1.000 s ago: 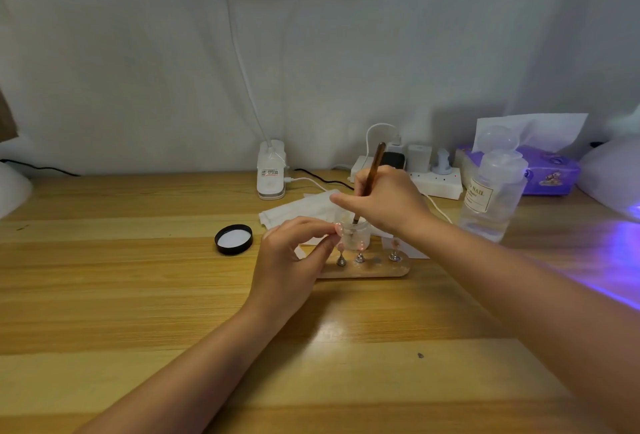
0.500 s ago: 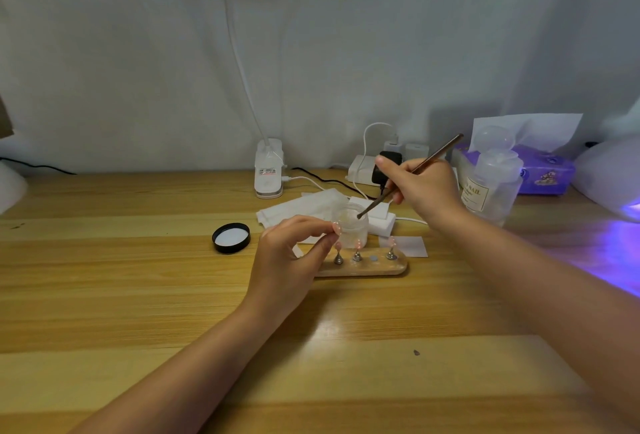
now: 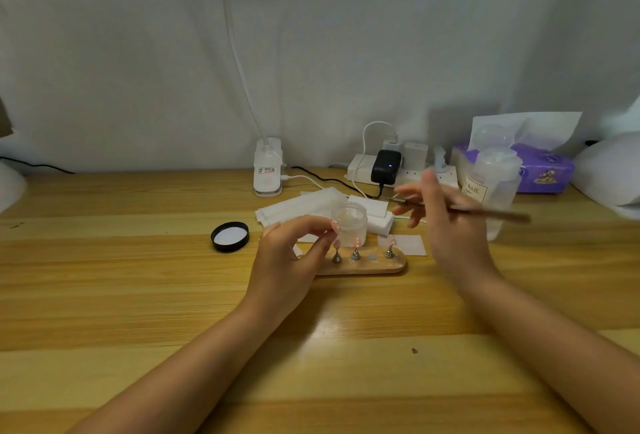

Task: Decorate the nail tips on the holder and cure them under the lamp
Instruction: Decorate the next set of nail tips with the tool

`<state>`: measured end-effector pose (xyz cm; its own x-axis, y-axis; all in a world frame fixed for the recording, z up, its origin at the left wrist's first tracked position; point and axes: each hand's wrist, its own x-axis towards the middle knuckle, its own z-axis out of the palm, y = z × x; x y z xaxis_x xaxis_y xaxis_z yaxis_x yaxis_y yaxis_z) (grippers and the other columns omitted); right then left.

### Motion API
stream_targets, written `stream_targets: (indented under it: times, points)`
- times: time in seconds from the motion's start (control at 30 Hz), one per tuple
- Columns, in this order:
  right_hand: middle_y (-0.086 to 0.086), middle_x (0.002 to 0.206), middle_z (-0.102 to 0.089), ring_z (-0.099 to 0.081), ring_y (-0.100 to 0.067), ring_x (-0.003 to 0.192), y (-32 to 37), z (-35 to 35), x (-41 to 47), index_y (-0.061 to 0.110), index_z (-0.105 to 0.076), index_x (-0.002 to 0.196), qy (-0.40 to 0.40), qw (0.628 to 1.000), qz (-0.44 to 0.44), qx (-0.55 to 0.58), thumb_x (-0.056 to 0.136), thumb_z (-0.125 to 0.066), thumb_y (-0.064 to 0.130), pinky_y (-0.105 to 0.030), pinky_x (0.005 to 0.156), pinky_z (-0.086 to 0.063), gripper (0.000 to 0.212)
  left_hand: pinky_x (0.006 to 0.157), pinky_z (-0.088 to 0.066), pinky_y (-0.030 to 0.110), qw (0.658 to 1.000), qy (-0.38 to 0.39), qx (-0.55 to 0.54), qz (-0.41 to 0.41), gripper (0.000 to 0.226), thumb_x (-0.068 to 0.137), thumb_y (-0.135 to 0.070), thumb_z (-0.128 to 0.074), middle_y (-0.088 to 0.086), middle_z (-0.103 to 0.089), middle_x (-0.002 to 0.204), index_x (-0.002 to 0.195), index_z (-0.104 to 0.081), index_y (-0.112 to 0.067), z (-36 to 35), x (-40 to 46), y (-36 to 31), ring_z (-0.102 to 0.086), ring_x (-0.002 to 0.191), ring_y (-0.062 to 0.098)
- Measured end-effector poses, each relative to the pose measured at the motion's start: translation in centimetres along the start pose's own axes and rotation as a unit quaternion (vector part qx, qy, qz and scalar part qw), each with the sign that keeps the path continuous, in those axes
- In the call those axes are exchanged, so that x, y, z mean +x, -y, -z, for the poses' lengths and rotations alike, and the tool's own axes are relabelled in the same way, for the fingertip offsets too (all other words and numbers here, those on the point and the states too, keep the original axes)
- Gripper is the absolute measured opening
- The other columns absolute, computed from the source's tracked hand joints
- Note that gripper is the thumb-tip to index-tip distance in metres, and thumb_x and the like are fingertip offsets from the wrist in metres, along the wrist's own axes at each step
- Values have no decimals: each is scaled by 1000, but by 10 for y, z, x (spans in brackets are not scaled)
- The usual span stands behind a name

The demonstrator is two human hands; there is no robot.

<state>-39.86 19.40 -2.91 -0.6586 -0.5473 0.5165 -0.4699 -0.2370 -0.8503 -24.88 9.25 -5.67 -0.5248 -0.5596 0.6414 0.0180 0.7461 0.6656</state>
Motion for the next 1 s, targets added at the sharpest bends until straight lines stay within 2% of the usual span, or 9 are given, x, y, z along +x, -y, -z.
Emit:
stream_targets:
  times: [0.13, 0.23, 0.3, 0.43, 0.57, 0.77, 0.87, 0.93, 1.0]
  points:
    - [9, 80, -66, -63, -7, 83, -6, 0, -23, 30, -62, 81, 38, 991, 106, -75, 93, -50, 36, -33, 77, -50, 17, 89, -42, 58, 1000, 4, -1, -5, 23, 81, -6, -65, -24, -61, 87, 94, -64, -25, 0, -1, 0, -59, 91, 0]
    - [3, 75, -67, -64, -17, 79, -3, -2, -25, 28, -63, 78, 29, 986, 152, -61, 88, -44, 36, -47, 76, -49, 23, 89, -40, 61, 1000, 6, -4, -6, 25, 81, -4, -64, -19, -63, 89, 94, -65, -25, -1, -1, 0, -60, 91, 5]
    - [3, 72, -65, -63, -18, 76, -5, -4, -29, 22, -64, 77, 39, 981, 180, -61, 91, -41, 35, -54, 73, -46, 30, 88, -39, 62, 1000, 7, 2, -14, 26, 80, -2, -65, -15, -64, 90, 94, -65, -24, -1, -1, 0, -60, 90, 7]
    - [11, 75, -62, -60, -9, 76, -9, -8, -30, 13, -66, 78, 56, 968, 233, -75, 96, -29, 38, -52, 69, -47, 48, 88, -39, 63, 1000, 14, 15, -16, 23, 80, -1, -65, -10, -65, 90, 95, -70, -17, -2, -1, 1, -61, 89, 12]
    - [8, 77, -62, -58, -2, 78, -13, -11, -31, 11, -67, 80, 60, 960, 259, -88, 97, -26, 36, -43, 73, -45, 51, 89, -36, 63, 999, 21, 32, -20, 20, 80, 1, -65, -8, -67, 90, 91, -71, -15, -2, -1, 1, -62, 89, 15]
    - [18, 68, -58, -56, 2, 69, -14, -10, -33, 25, -60, 74, 51, 964, 254, -61, 98, -24, 39, -27, 77, -40, 46, 90, -36, 62, 999, 17, 33, -9, 19, 80, -1, -65, -12, -65, 89, 91, -71, -16, -2, -1, 0, -60, 89, 11]
    - [19, 70, -58, -57, 2, 70, -14, -9, -34, 28, -58, 77, 45, 965, 253, -42, 99, -24, 38, -34, 74, -44, 42, 89, -37, 62, 999, 19, 33, -11, 18, 80, -2, -66, -12, -65, 88, 91, -71, -17, -2, -1, 0, -61, 88, 12]
    - [16, 74, -59, -58, -2, 74, -14, -10, -33, 23, -61, 79, 47, 966, 252, -47, 98, -25, 35, -43, 71, -47, 42, 89, -37, 62, 999, 20, 35, -11, 18, 80, -2, -65, -11, -65, 89, 91, -71, -16, -2, -1, 0, -61, 89, 13]
    - [20, 79, -57, -56, 1, 77, -14, -12, -31, 18, -64, 81, 58, 962, 255, -73, 98, -26, 35, -43, 69, -47, 44, 90, -37, 62, 999, 20, 39, -8, 18, 80, -2, -65, -10, -66, 90, 91, -71, -15, -2, -1, 0, -60, 89, 12]
